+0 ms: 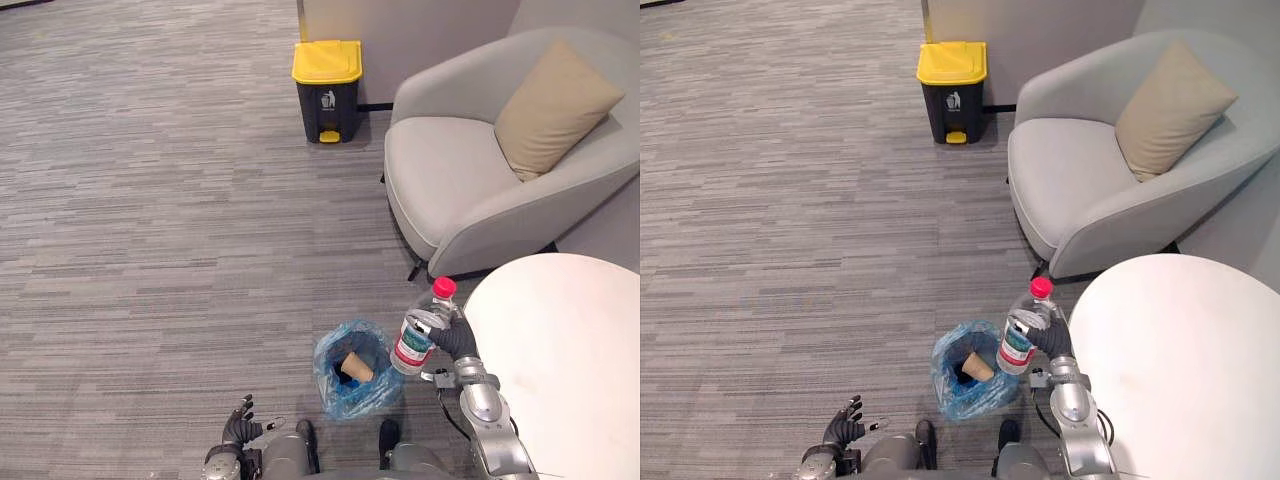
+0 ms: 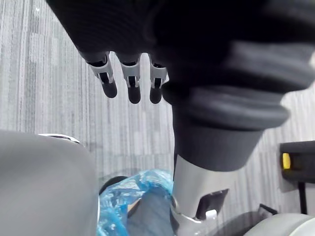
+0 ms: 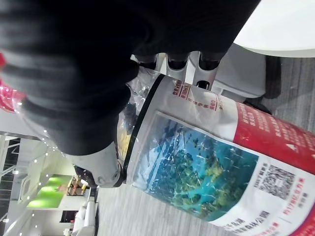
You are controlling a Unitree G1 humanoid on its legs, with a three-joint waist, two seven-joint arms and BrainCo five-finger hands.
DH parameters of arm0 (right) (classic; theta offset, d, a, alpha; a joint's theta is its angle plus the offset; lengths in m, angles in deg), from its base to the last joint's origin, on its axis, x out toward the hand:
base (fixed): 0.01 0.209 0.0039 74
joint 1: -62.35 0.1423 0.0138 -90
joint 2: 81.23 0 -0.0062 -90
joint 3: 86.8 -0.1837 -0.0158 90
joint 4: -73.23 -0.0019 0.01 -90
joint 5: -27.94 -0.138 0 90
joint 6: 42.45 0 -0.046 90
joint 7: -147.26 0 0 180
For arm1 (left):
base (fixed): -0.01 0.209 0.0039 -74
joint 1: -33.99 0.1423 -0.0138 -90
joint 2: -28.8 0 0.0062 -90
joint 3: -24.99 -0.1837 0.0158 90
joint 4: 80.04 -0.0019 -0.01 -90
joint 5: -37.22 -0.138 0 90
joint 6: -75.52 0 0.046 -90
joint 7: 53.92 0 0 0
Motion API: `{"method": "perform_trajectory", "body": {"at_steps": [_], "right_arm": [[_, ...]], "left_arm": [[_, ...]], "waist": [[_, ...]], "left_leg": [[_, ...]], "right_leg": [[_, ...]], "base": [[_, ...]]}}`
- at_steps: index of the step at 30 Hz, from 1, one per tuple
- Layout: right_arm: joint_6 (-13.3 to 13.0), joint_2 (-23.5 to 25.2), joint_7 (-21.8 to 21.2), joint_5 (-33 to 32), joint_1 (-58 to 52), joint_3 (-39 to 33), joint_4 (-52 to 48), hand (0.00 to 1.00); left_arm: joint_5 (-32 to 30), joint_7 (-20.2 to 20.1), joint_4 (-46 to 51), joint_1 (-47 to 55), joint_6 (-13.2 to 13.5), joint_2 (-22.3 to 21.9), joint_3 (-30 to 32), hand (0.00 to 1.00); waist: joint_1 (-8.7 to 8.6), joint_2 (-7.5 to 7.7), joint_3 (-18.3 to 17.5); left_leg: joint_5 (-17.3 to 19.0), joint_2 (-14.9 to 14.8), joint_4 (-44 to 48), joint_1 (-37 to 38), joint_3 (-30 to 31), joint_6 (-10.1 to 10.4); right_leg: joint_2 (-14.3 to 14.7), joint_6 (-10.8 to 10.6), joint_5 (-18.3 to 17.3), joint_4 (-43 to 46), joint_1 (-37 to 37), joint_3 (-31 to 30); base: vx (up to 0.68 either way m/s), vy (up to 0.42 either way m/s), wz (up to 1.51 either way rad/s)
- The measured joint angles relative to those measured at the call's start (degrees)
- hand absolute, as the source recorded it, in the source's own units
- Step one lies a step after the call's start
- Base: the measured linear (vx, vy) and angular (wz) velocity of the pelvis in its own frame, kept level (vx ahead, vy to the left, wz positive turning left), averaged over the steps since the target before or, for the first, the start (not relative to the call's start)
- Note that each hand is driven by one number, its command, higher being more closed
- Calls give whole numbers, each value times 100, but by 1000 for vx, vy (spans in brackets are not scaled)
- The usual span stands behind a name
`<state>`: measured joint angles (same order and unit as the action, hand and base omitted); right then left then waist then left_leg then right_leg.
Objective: Gather rubbish on tea table into small bin, then transfer packed bag to large trash can.
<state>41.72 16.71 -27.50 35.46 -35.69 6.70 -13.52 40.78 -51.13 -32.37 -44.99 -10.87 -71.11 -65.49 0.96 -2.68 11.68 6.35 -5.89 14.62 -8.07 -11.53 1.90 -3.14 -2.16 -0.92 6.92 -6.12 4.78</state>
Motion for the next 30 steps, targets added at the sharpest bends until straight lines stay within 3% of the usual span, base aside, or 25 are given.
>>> {"method": "perform_trajectory", "body": {"at_steps": [4,8,9,13,15,16,17,19,21,30], "right_arm": [[-6,-356,-13,178,837,423,99,100],[-5,-610,9,236,1510,675,99,100],[13,-985,236,399,2122,882,-273,100],[-58,-1040,260,413,2307,893,-444,100],[-64,-1159,310,416,2861,942,-406,100],[-70,-1404,522,424,3345,993,-444,100],[-40,-1621,688,424,3977,932,-297,100],[38,-1754,757,423,4557,931,94,100],[179,-1859,871,417,4782,952,515,100],[183,-1942,986,410,5666,1118,1323,100]], "left_arm": [[-23,69,55,-554,23,26,-12,0],[97,152,379,-826,97,23,-53,0],[392,399,904,-1306,188,-57,16,0],[477,468,1057,-1343,206,-135,17,0],[484,511,1219,-1521,263,-97,110,0],[591,610,1388,-1771,330,-80,143,0],[610,636,1345,-2252,371,-72,212,0],[708,654,1347,-2550,365,-81,254,0],[755,739,1437,-2741,416,-87,337,0],[936,763,1699,-2867,465,-28,385,0]], "waist": [[-2,-58,617],[14,-109,1150],[169,-199,1462],[288,-170,1606],[286,-113,1638],[318,-151,1598],[342,-131,1817],[341,-129,2021],[461,-126,2024],[441,-120,2021]], "left_leg": [[54,-82,664,-947,-57,-78],[287,-139,1462,-1730,-108,-180],[429,-247,2198,-3138,-85,-238],[426,-325,2363,-3257,-145,-234],[425,-333,2582,-3795,-98,-239],[428,-415,2874,-4538,-10,-244],[425,-413,2983,-5082,-2,-243],[355,-439,3112,-5474,6,-258],[170,-522,3418,-5866,67,-388],[126,-412,3300,-6404,205,-273]], "right_leg": [[-7,-4,-7,791,-1114,-206],[-109,-43,-297,1869,-2086,-328],[-218,-87,-451,2554,-3436,-230],[-312,-1,-395,2774,-3562,-143],[-325,5,-394,2997,-4086,-129],[-313,16,-387,3203,-4782,-58],[-364,15,-385,3392,-5341,-36],[-408,22,-364,3591,-5732,8],[-419,129,-389,3973,-6109,62],[-608,140,-603,4130,-6610,266]], "base": [[-223,43,-27],[-362,23,-4],[-574,-12,24],[-161,-22,7],[-120,-44,-1],[-138,-33,15],[-125,-27,21],[-70,-28,22],[7,-23,7],[-10,-7,19]]}}
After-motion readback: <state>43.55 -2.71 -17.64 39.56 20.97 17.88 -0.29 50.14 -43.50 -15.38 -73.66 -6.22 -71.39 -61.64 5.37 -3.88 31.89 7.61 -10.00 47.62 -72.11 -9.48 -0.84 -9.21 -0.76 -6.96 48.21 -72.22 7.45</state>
